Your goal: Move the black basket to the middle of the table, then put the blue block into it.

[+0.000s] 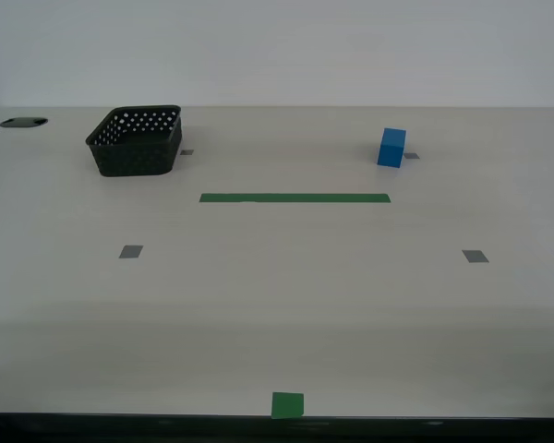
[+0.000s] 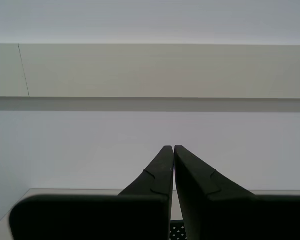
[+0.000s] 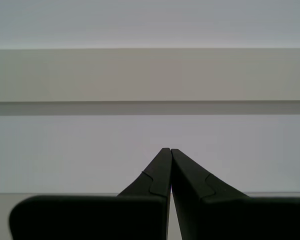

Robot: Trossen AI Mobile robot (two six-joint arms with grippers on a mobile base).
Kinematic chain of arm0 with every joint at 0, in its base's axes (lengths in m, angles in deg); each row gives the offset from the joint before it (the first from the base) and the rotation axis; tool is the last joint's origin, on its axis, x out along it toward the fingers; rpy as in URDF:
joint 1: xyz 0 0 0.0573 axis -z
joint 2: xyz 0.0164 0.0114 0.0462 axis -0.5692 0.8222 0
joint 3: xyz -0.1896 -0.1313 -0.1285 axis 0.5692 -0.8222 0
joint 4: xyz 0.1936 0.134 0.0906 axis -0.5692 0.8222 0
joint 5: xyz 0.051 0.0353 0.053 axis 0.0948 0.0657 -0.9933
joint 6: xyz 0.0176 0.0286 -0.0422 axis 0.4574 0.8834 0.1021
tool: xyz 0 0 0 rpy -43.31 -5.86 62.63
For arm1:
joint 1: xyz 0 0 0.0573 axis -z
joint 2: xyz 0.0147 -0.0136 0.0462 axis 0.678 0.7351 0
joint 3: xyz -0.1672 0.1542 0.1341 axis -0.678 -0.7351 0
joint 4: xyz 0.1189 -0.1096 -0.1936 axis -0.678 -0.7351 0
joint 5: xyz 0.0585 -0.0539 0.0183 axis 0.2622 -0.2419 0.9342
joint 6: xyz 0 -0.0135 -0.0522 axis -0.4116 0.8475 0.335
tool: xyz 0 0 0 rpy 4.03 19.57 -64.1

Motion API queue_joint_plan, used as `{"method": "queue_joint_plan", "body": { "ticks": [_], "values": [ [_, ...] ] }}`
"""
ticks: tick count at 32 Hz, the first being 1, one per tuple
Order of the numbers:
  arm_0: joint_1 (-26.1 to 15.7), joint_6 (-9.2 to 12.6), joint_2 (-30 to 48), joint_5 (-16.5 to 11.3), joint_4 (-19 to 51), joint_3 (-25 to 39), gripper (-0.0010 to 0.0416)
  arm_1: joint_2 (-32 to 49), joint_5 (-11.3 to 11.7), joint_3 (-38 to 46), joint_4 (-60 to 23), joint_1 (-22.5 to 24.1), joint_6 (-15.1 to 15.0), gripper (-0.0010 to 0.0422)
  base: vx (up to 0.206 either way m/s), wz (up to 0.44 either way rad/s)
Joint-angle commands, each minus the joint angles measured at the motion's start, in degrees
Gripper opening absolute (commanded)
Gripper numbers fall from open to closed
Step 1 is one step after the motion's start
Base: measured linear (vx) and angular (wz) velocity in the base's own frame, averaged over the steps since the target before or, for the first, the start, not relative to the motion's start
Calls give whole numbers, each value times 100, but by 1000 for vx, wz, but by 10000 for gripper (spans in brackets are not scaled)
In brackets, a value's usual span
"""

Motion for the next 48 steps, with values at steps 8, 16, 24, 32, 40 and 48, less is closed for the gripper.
{"method": "queue_joint_plan", "body": {
  "ticks": [8,16,24,32,40,48],
  "values": [
    [-2,7,0,2,-7,4,1,0,2,2,33,-2,144,0,0,0],
    [-2,7,0,2,4,4,1,0,2,4,-26,0,151,0,0,0],
    [-9,22,0,2,444,4,0,15,9,446,-1611,4,166,0,0,0],
    [-52,323,7,2,1685,310,0,472,72,1296,-3217,9,175,0,0,0],
    [-79,365,216,2,3654,1421,0,1921,758,2629,-4863,2,208,0,0,0],
    [-85,365,612,0,4828,2247,0,3499,616,3936,-5705,4,122,0,0,0]
  ]
}}
